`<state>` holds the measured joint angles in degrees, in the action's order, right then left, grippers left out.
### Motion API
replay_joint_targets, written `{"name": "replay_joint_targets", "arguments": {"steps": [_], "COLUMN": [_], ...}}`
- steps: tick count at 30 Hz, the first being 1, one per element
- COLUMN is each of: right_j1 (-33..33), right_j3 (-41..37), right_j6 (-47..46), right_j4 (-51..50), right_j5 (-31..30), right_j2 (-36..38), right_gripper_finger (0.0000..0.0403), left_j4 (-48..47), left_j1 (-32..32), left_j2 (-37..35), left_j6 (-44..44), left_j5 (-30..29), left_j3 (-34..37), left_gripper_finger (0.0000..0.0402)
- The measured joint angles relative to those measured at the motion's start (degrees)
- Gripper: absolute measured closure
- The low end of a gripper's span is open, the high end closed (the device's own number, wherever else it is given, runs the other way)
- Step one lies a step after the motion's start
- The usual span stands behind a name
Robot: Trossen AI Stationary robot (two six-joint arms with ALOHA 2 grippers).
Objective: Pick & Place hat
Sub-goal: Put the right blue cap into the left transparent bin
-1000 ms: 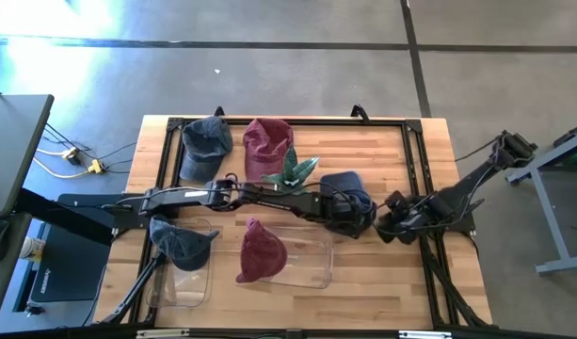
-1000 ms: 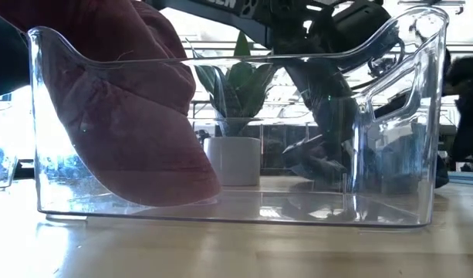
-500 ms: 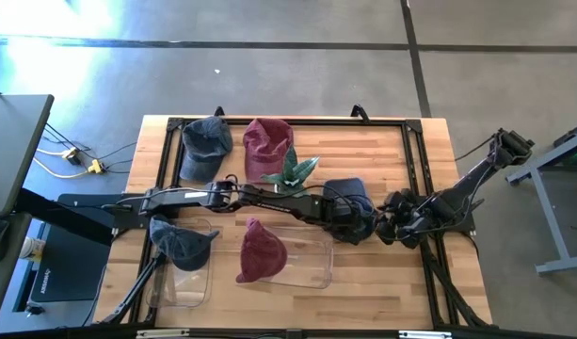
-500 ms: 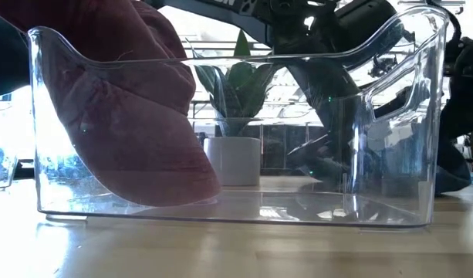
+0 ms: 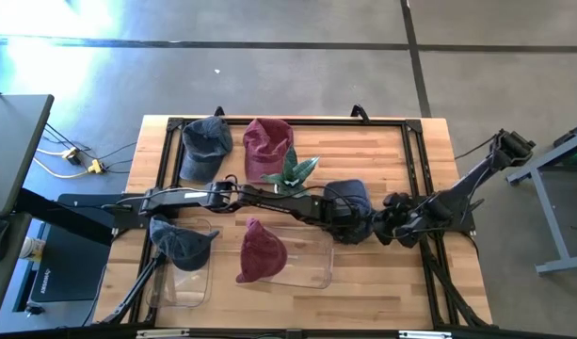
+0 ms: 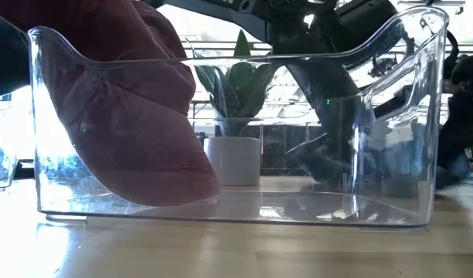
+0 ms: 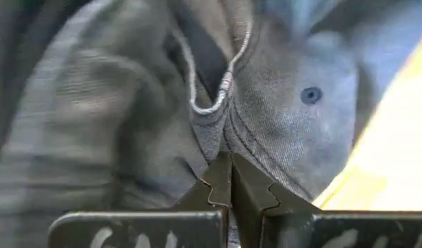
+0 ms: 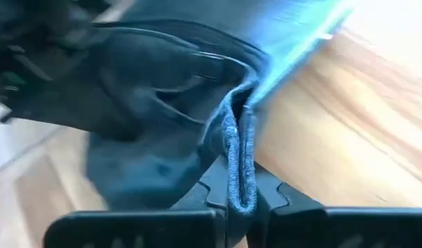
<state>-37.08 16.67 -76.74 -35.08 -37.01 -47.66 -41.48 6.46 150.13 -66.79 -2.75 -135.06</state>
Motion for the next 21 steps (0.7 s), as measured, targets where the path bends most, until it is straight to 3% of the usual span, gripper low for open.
{"name": "replay_joint_targets", "arguments": {"steps": [4,15,21], "right_j1": [0.0,0.02,0.02], "right_j3": [5.15,6.42,6.42], "right_j6": [-7.92,-2.39,-2.28], "right_j4": [-14.68,-9.97,-9.82], "right_j5": [-0.65,0.11,1.04], "right_j2": [0.0,-1.31,-1.4], "right_gripper_finger": [0.0394,0.0394,0.039], "left_j4": [-2.9,-0.26,3.93], "left_j1": [0.09,0.02,-0.02], "left_j2": [-0.13,-3.12,-5.02], "left_j6": [-2.42,-1.74,1.37], "left_j5": [-2.79,-6.79,-5.48], "left_j3": [-0.09,0.39,0.03], "left_gripper_finger": [0.0401,0.0401,0.0401]}}
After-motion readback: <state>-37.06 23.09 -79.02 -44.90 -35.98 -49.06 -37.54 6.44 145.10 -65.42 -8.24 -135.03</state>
